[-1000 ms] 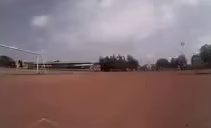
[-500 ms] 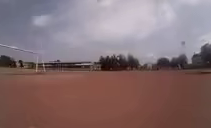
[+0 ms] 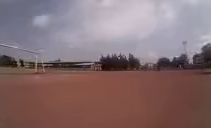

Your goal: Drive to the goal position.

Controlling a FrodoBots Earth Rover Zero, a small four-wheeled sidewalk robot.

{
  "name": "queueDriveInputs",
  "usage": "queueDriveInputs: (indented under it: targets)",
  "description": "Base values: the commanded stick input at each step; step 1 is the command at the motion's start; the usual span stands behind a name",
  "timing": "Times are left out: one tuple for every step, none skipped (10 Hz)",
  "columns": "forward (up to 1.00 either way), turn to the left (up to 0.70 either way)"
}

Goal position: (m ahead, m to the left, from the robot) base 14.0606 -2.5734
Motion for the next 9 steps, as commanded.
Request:
queueDriveInputs:
  targets:
    - [0.63,0.0]
    - [0.63,-0.14]
    - [0.63,-0.31]
    - [0.63,-0.31]
    - [0.63,-0.31]
    - [0.63,-0.31]
    - [0.63,-0.31]
    - [0.63,-0.31]
    - [0.63,-0.29]
